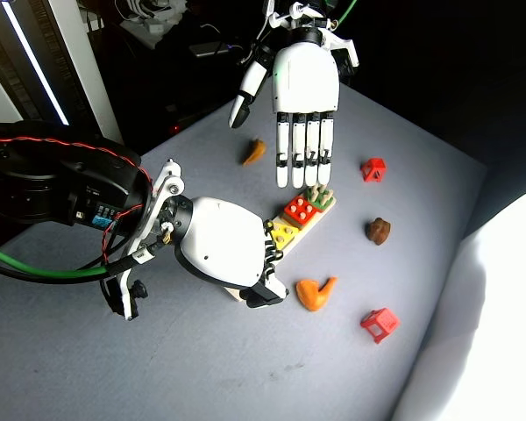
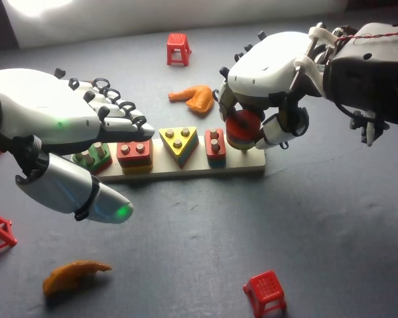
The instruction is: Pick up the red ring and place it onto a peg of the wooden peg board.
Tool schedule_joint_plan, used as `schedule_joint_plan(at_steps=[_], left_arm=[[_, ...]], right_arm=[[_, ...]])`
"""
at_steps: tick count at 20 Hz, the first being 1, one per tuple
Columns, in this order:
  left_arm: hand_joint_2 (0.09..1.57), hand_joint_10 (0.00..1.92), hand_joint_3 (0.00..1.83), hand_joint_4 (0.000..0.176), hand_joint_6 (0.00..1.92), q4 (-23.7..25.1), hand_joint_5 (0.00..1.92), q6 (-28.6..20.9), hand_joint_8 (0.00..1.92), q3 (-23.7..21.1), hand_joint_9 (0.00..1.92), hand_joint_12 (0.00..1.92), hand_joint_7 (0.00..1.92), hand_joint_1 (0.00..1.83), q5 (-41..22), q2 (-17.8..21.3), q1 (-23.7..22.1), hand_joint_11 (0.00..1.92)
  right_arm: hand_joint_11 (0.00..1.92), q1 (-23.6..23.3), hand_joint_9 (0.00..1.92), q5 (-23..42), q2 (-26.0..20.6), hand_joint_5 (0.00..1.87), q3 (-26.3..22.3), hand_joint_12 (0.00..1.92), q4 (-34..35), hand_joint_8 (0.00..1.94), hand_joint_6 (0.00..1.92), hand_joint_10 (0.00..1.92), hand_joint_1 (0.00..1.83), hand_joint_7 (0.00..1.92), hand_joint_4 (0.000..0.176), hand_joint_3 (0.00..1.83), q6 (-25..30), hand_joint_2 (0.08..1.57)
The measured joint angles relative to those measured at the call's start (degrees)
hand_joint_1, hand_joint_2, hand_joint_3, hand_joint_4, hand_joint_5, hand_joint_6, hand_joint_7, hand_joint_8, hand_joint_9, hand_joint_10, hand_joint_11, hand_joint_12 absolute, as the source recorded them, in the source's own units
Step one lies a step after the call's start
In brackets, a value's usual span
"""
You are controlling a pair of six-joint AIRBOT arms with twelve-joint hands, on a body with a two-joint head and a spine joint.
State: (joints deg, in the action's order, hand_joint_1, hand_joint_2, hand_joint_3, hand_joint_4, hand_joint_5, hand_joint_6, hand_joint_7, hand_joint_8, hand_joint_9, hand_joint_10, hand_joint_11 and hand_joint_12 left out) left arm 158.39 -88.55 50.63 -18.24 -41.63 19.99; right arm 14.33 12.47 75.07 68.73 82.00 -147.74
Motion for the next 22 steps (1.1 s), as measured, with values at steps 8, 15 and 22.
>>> schedule_joint_plan(at_steps=[8,15,22], left_arm=[[1.11,0.01,0.00,0.000,0.01,0.00,0.03,0.00,0.01,0.00,0.02,0.03,0.03,0.00,0.02,0.00,-0.02,0.02],[1.12,0.00,0.00,0.000,0.00,0.00,0.02,-0.02,0.00,0.00,0.01,0.00,0.01,0.00,0.04,0.00,-0.20,0.00],[1.10,0.01,0.00,0.000,0.01,0.00,0.04,0.00,0.01,0.00,0.03,0.02,0.04,0.00,0.02,0.00,-0.31,0.04]], right_arm=[[0.25,1.20,0.63,0.31,0.42,0.60,0.57,1.41,-0.15,0.49,0.81,0.75,0.99,0.79,0.000,0.00,-0.20,1.16],[0.00,2.36,0.46,1.44,0.76,0.44,1.38,1.29,0.02,0.00,0.00,0.17,0.79,0.55,0.000,0.00,-0.26,0.90],[0.00,0.00,0.43,1.64,-2.40,0.38,-1.77,1.29,0.20,0.00,0.00,0.16,0.83,0.51,0.000,0.00,0.11,0.92]])
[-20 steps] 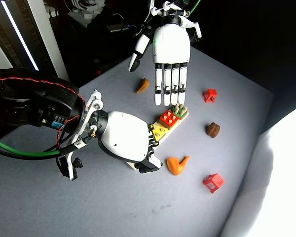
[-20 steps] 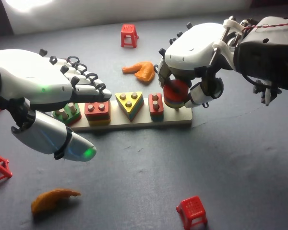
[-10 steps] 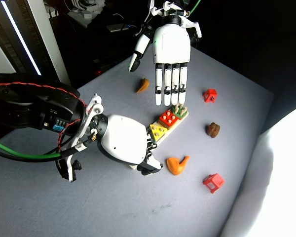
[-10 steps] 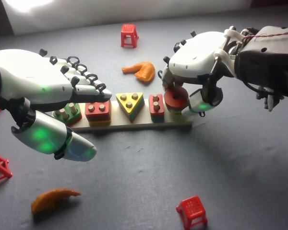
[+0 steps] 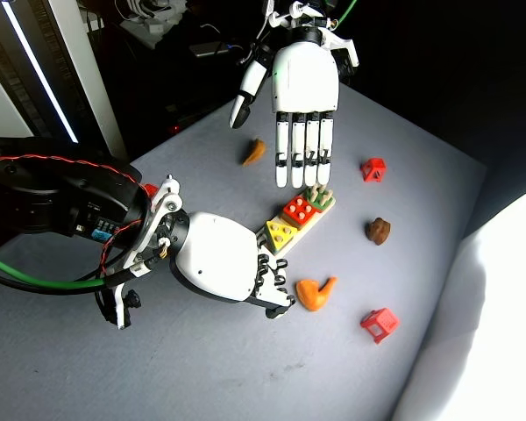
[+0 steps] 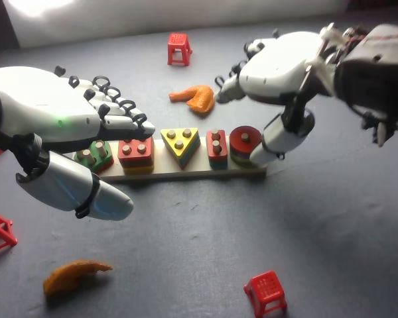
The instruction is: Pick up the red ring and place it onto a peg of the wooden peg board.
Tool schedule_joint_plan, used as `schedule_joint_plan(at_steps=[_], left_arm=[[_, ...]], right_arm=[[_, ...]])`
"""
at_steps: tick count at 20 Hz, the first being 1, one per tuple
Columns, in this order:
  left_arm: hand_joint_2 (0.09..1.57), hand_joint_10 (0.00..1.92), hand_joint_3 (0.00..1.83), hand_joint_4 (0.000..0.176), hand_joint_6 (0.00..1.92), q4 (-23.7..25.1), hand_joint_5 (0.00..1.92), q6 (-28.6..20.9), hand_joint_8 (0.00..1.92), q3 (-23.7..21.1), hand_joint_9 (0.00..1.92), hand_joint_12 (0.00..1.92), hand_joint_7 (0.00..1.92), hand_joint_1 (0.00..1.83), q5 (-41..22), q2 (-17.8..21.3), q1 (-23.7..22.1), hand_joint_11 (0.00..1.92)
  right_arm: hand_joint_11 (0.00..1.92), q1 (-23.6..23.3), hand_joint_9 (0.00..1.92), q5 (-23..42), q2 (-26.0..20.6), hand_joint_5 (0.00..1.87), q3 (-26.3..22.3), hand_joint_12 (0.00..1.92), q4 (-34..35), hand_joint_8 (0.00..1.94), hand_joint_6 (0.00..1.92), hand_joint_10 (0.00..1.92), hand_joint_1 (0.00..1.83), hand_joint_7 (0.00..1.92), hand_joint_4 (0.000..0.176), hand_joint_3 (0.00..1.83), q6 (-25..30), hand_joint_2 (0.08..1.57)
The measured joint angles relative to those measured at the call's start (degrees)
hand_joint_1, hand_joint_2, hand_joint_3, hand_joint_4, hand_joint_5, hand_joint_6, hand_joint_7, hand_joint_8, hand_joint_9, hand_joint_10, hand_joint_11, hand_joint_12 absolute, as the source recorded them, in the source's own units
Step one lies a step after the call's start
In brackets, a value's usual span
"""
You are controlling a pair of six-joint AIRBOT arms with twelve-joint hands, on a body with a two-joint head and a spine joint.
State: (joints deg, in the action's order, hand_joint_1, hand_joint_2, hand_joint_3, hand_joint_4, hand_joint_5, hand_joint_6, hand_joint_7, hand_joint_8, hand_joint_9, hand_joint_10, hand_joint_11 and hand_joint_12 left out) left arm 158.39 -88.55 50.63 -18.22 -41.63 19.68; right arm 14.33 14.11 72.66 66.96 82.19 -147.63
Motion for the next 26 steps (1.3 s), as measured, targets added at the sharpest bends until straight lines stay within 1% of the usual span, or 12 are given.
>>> schedule_joint_plan(at_steps=[2,8,9,12,15,17,18,19,21,22,23,26], left_arm=[[1.12,0.01,0.00,0.000,0.00,0.00,0.03,0.00,0.01,0.00,0.03,0.02,0.03,0.00,-0.04,0.00,0.00,0.04],[1.11,0.00,0.00,0.000,0.01,0.00,0.04,0.00,0.00,0.00,0.00,0.00,0.01,0.00,-0.63,0.00,-0.37,0.01],[1.14,0.01,0.01,0.000,0.00,0.04,0.03,0.00,0.01,0.17,0.02,0.01,0.02,0.00,-0.92,0.00,-0.87,0.02],[1.13,0.01,0.01,0.000,0.00,0.00,0.04,-0.04,0.01,1.03,0.03,0.01,0.03,0.00,-1.03,0.02,-1.77,0.03],[1.15,0.00,0.01,0.000,0.01,0.04,0.04,0.20,0.00,1.14,0.01,0.02,0.02,0.00,-1.44,0.63,-2.86,0.03],[1.15,0.01,0.01,0.000,0.01,0.11,0.06,0.24,0.01,1.14,0.03,0.03,0.05,0.01,-1.60,0.72,-2.84,0.04],[1.15,0.01,0.00,0.000,0.01,0.09,0.08,0.24,0.01,1.14,0.05,0.17,0.07,0.02,-1.77,0.72,-2.84,0.01],[1.15,0.00,0.00,0.000,0.00,0.09,0.04,0.24,0.00,0.98,0.03,0.12,0.04,0.06,-1.86,0.72,-2.86,0.00],[1.16,0.01,0.00,0.000,0.01,0.07,0.05,0.24,0.00,0.66,0.03,0.13,0.05,0.05,-2.08,0.72,-3.30,0.00],[1.16,0.00,0.00,0.000,0.01,0.15,0.06,0.31,0.00,0.35,0.03,0.15,0.05,0.01,-2.51,0.72,-3.87,0.00],[1.16,0.00,0.00,0.000,0.00,0.28,0.06,0.33,0.00,0.00,0.03,0.13,0.05,0.03,-2.45,0.72,-4.42,0.00],[1.15,0.00,0.00,0.000,0.00,1.14,0.06,0.31,0.00,-1.31,0.04,0.20,0.05,0.01,-2.45,0.83,-4.94,0.00]], right_arm=[[0.00,-1.03,0.44,1.03,-3.80,0.40,-4.42,1.29,-0.35,0.01,0.01,0.16,0.86,0.52,0.000,0.00,0.20,0.91],[0.00,-0.90,0.44,4.37,-15.30,0.40,-16.63,1.28,0.17,0.00,0.01,0.17,0.85,0.52,0.000,0.00,1.29,0.93],[0.00,-0.70,0.42,5.03,-17.35,0.39,-18.73,1.24,0.17,0.00,0.00,0.17,0.87,0.51,0.000,0.00,1.31,0.94],[0.00,-0.15,0.42,6.10,-22.38,0.38,-23.87,1.22,0.63,0.00,0.00,0.17,0.85,0.51,0.000,0.01,2.16,0.95],[0.00,-0.52,0.40,6.38,-27.89,0.36,-28.83,1.16,0.63,0.00,0.00,0.16,0.92,0.50,0.000,0.00,2.29,0.95],[0.00,-0.63,0.42,6.49,-30.60,0.37,-30.75,1.18,0.35,0.01,0.01,0.17,0.94,0.51,0.000,0.00,2.27,0.95],[0.00,-1.03,0.42,6.84,-31.89,0.36,-31.52,1.17,0.63,0.00,0.00,0.16,0.93,0.50,0.000,0.00,2.34,0.96],[0.00,-1.03,0.43,7.93,-32.59,0.36,-31.98,1.15,0.63,0.00,0.01,0.15,0.95,0.50,0.000,0.00,2.58,0.95],[0.00,-1.33,0.43,9.68,-33.57,0.36,-32.48,1.15,0.59,0.00,0.00,0.15,0.93,0.50,0.000,0.00,3.45,0.95],[0.00,-1.53,0.41,10.29,-33.86,0.33,-32.46,1.10,0.68,0.00,0.00,0.13,0.93,0.47,0.000,0.00,3.52,0.97],[0.00,-1.70,0.39,10.73,-34.03,0.31,-32.46,1.09,0.90,0.00,0.00,0.12,0.91,0.46,0.000,0.01,3.58,0.98],[0.00,-2.27,0.39,11.17,-34.36,0.31,-32.46,1.08,0.63,0.00,0.01,0.11,0.90,0.45,0.000,0.01,3.82,0.99]])
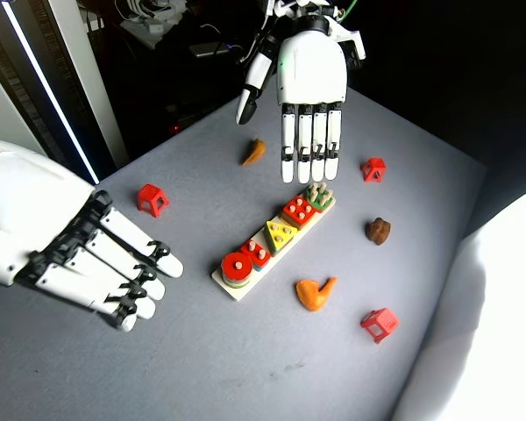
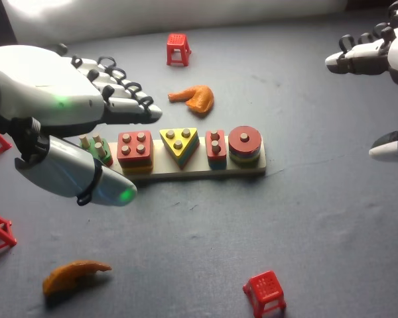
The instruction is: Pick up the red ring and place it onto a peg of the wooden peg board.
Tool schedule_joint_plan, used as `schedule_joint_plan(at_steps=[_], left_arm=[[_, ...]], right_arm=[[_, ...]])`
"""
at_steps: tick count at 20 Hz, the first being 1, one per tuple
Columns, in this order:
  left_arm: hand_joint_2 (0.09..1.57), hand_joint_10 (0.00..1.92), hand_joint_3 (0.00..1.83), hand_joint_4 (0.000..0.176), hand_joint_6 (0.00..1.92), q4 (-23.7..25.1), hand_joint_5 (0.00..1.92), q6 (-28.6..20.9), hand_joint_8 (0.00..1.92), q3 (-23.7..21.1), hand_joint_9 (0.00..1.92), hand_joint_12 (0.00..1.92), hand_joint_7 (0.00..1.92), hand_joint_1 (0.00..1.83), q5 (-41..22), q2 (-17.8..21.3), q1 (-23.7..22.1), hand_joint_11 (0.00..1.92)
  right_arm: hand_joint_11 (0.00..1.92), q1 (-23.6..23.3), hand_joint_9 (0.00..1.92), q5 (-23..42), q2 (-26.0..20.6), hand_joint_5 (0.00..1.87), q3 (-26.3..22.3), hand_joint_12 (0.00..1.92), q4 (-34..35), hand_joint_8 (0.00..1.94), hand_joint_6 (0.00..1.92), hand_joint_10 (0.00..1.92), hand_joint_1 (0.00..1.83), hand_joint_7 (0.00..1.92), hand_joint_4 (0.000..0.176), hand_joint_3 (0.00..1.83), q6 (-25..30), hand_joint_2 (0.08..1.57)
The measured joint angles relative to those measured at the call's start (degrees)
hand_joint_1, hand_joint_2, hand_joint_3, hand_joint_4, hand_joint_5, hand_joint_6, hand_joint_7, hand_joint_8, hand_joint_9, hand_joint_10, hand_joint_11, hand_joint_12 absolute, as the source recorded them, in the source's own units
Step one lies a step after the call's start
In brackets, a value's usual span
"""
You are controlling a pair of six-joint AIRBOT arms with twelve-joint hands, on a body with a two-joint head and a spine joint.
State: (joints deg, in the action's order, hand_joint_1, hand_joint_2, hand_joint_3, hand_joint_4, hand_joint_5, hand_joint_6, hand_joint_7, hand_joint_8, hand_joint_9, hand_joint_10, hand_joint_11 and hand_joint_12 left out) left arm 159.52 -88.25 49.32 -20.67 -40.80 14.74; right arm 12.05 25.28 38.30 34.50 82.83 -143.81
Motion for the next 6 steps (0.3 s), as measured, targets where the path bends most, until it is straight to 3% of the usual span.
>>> schedule_joint_plan(at_steps=[6], left_arm=[[1.13,0.00,0.00,0.000,0.00,0.28,0.07,0.02,0.00,-0.11,0.05,0.21,0.07,0.08,-0.42,0.35,0.00,0.00]], right_arm=[[0.00,0.00,0.39,-0.48,0.00,0.31,0.00,1.07,0.13,0.01,0.01,0.10,0.90,0.46,0.000,0.01,0.44,0.99]])
